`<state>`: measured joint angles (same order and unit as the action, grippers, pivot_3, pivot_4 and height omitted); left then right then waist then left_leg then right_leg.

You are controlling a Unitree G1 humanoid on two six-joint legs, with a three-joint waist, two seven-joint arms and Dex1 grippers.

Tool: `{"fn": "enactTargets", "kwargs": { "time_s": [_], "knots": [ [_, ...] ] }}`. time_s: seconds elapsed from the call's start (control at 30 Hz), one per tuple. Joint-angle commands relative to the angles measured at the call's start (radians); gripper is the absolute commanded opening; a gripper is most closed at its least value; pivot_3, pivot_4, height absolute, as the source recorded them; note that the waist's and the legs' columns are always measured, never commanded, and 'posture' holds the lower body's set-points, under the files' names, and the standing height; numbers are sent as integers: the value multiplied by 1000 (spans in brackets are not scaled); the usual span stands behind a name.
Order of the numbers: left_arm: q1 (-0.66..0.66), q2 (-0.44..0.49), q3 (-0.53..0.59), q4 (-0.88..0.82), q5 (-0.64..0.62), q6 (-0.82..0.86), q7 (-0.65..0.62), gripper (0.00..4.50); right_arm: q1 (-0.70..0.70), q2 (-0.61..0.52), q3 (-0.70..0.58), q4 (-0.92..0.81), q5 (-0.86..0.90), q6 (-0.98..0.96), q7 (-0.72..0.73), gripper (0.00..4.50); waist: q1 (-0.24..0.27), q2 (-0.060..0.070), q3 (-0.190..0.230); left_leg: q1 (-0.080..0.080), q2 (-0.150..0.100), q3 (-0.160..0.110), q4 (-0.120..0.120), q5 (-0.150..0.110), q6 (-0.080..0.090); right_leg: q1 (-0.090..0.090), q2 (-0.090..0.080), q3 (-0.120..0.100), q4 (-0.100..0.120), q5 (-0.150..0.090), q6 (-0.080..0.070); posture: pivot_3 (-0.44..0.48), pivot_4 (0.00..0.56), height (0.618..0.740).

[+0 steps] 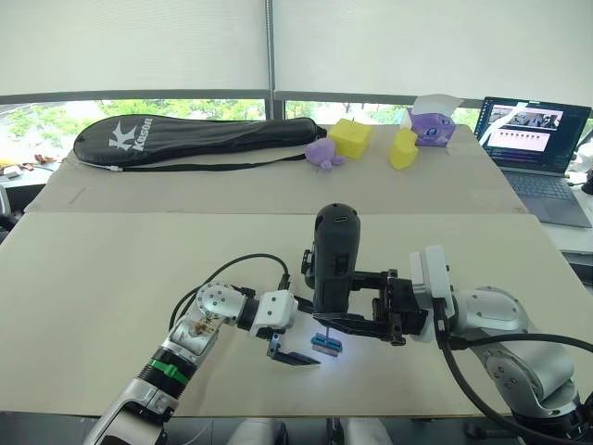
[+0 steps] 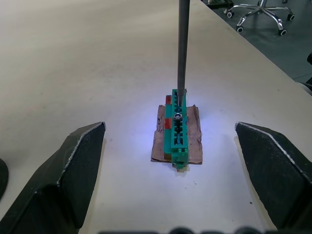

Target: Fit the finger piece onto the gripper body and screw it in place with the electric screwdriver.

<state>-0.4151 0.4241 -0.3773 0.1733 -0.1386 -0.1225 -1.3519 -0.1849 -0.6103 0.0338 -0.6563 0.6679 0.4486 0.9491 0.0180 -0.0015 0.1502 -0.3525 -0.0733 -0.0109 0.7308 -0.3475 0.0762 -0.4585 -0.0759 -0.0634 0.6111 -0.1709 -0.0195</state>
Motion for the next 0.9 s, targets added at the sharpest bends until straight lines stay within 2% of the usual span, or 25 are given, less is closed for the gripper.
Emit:
{"fn": "enactTargets", "kwargs": {
  "time_s": [0.03,0.9],
  "knots": [
    [-5,-3,-5,-26,-13,9,2,4500,-13,9,-11,-21,17,-29,-5,1959,0,0,0,0,0,0,0,0,0,0,0,0,0,0,0,0,150,740],
    [-16,-13,-8,-19,-8,10,4,4500,1,14,-2,-20,-4,-39,-10,1959,0,0,0,0,0,0,0,0,0,0,0,0,0,0,0,0,150,740]
  ]
}}
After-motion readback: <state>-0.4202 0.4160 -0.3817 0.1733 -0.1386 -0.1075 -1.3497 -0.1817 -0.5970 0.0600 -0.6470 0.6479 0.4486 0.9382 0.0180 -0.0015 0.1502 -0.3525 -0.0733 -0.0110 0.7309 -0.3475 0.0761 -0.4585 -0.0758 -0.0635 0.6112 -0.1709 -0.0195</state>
